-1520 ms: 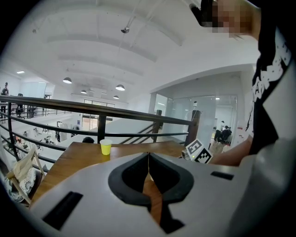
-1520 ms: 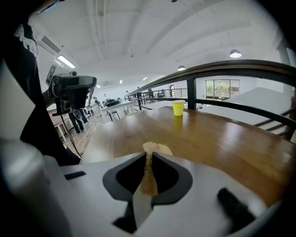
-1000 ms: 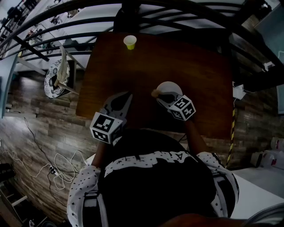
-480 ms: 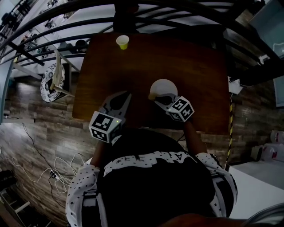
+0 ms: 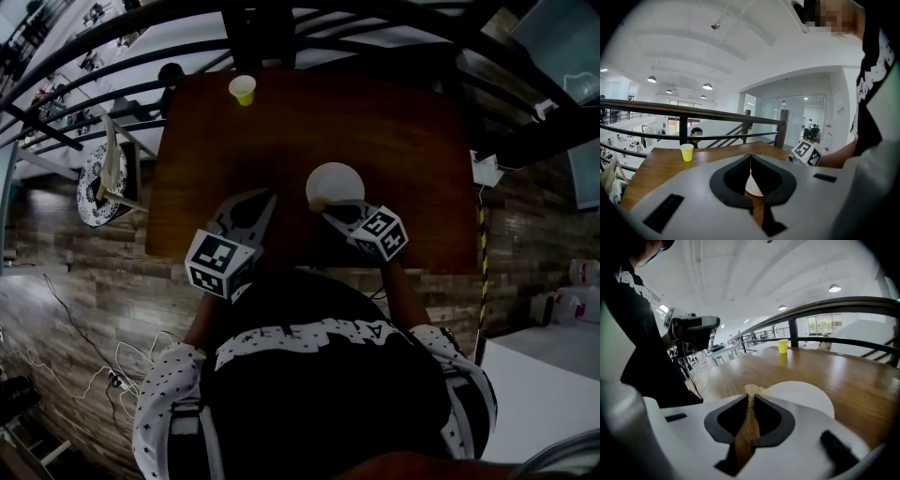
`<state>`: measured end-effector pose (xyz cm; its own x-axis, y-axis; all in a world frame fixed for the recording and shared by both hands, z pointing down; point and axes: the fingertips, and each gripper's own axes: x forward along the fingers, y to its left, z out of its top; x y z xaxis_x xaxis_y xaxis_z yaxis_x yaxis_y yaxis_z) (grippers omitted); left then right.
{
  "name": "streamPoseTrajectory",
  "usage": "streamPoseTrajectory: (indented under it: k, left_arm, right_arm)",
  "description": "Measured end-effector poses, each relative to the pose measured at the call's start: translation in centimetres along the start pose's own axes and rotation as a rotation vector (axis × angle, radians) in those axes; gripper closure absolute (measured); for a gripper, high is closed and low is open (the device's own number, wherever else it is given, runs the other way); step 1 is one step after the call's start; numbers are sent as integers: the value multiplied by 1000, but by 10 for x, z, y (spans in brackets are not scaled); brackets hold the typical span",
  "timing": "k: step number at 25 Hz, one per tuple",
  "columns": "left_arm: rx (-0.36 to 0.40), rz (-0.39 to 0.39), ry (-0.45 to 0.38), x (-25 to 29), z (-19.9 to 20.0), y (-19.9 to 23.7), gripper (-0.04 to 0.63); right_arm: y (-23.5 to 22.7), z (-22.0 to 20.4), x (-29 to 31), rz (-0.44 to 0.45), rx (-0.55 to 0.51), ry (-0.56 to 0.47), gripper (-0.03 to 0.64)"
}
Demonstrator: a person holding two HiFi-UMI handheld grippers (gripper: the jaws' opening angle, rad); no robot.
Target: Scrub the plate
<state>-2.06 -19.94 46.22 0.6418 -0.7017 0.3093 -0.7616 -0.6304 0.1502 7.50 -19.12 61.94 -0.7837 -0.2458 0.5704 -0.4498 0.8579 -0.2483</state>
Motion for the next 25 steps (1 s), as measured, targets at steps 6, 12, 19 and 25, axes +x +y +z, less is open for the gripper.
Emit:
streamPoseTrajectory:
  k: [6, 12, 19, 25]
  left_arm:
    - [3, 7, 1, -4, -1, 2, 581]
    - [-22, 50, 5, -19, -10, 9, 581]
    - [-32, 86, 1, -33, -14, 17, 581]
    - [-32, 78, 3, -35, -15, 19, 581]
  right_arm:
    - [-13, 37, -27, -95, 245, -344, 568]
    - [-19, 48, -38, -135, 337, -445, 568]
    - [-20, 52, -38, -140, 355, -467, 568]
    - [-17, 57, -39, -141, 364, -481, 568]
